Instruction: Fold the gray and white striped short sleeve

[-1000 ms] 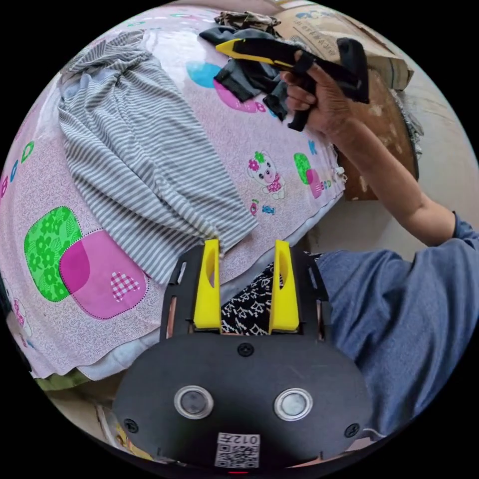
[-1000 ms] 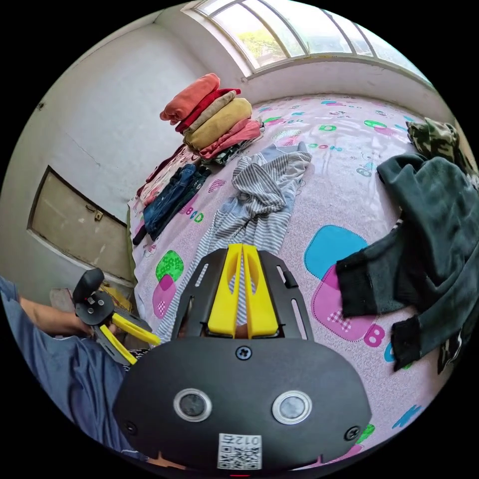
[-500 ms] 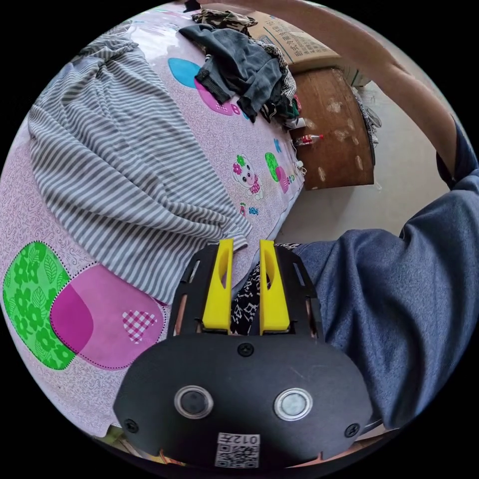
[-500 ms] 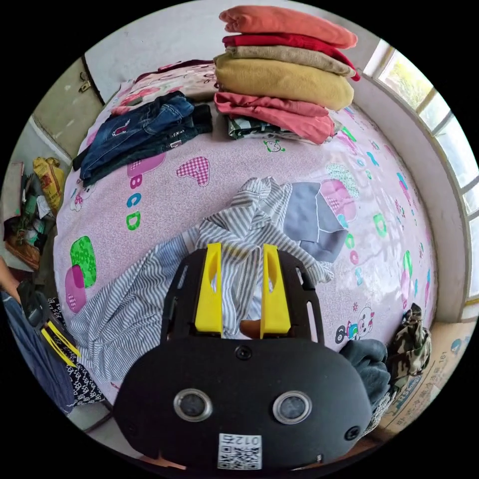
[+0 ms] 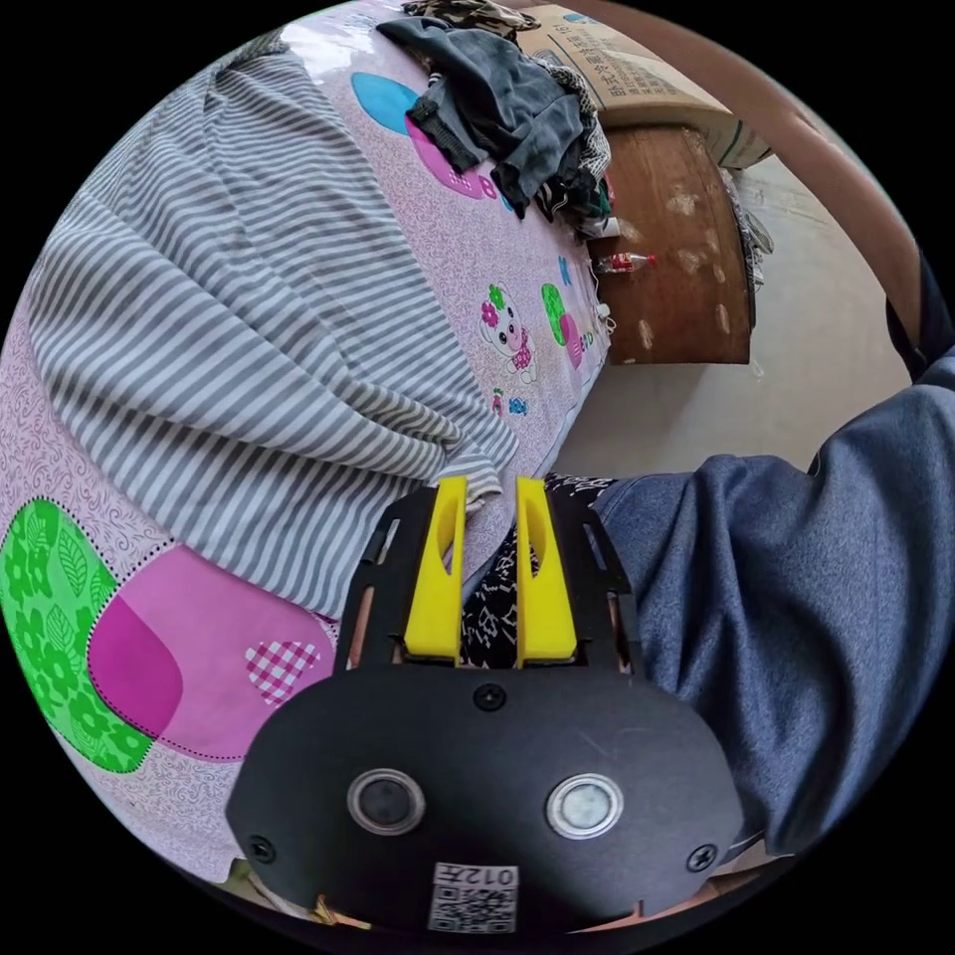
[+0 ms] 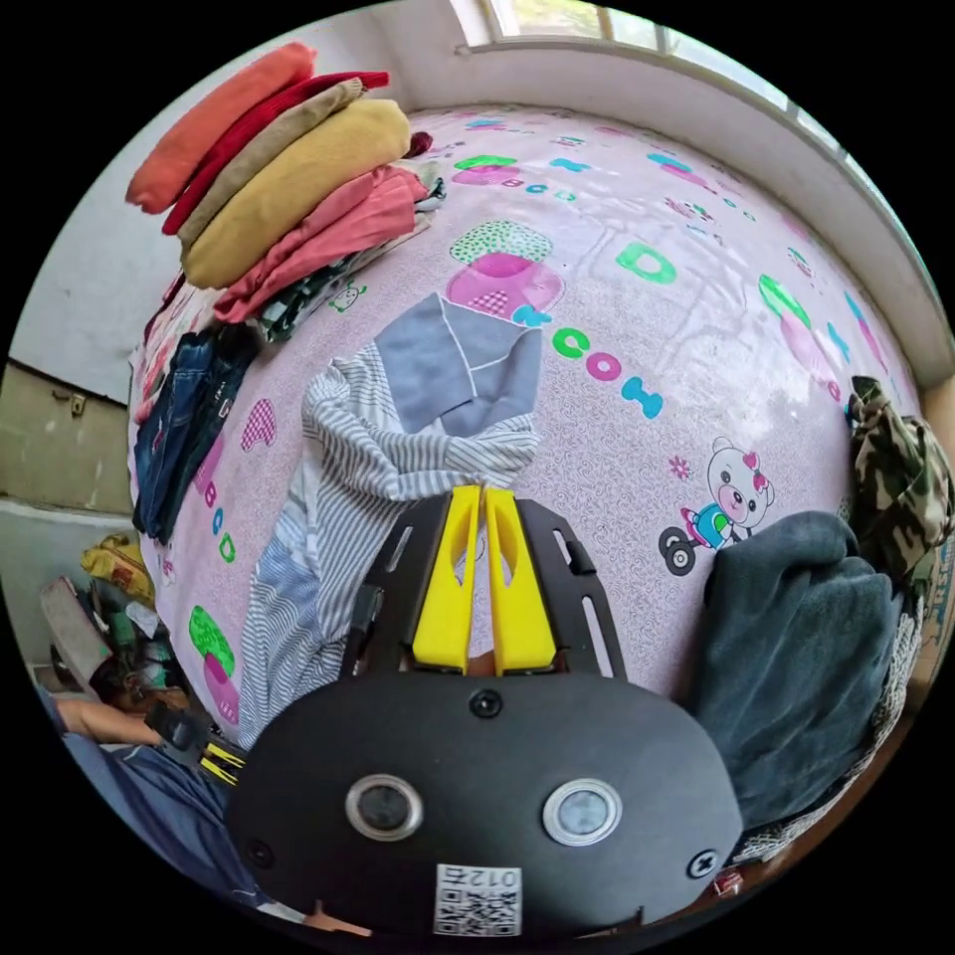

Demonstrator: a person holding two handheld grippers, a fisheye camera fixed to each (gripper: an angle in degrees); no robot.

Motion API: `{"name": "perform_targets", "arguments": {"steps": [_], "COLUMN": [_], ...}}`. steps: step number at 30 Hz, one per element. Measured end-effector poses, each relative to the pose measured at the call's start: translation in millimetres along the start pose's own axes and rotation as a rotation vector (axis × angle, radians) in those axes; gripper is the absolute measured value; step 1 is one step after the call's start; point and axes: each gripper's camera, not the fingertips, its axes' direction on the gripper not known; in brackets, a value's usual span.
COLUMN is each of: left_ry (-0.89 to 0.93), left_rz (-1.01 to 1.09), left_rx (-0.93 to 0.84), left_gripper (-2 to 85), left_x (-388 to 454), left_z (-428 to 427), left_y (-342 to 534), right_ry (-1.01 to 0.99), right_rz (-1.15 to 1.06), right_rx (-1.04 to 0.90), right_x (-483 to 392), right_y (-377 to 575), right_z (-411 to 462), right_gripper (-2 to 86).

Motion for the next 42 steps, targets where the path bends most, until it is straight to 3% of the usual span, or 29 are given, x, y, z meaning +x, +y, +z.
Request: {"name": "perform_targets", "arguments": {"steps": [6, 9, 12, 16, 20, 28, 33, 38, 42], "left_ry": [0.026, 0.033, 0.041, 0.041, 0.027, -0.079, -0.139, -0.316, -0.448], "left_rz": [-0.03, -0.008, 0.002, -0.013, -0.022, -0.085, 0.064, 0.009, 0.023], "left_rx": [-0.02, 0.009, 0.041, 0.056, 0.114, 0.227, 0.102, 0.148, 0.126], "left_gripper": [6.9, 6.8, 6.7, 6.6, 6.3, 5.3, 5.7, 6.1, 5.8], "left_x": [-13.1, -10.3, -8.1, -6.7, 2.0, 12.2, 48.6, 54.4, 54.2], "left_z": [4.1, 0.0, -1.6, 3.9, 0.9, -8.7, 12.7, 19.5, 16.3], "left_y": [-0.6, 1.8, 9.2, 21.3, 32.9, 73.0, 72.8, 68.2, 50.1], "right_ry": [0.086, 0.039, -0.001, 0.196, -0.107, -0.243, -0.285, -0.373, -0.395], "right_rz": [0.051, 0.131, -0.025, -0.133, -0.209, -0.187, -0.181, -0.039, 0.03], "right_rx": [-0.162, -0.03, 0.157, 0.118, 0.109, 0.076, -0.007, -0.062, 0.002], "right_x": [10.9, 30.3, 0.8, -45.5, -78.6, -167.5, -177.1, -151.6, -143.8], "right_y": [11.0, 49.0, 105.1, 168.3, 227.0, 385.4, 435.6, 474.3, 472.8], "right_z": [43.1, 10.4, -25.9, -8.5, -20.4, -10.3, -15.6, -9.0, -13.3], "right_gripper": [7.2, 6.7, 3.8, 1.5, 0.5, 0.9, 4.5, 5.4, 5.3]}}
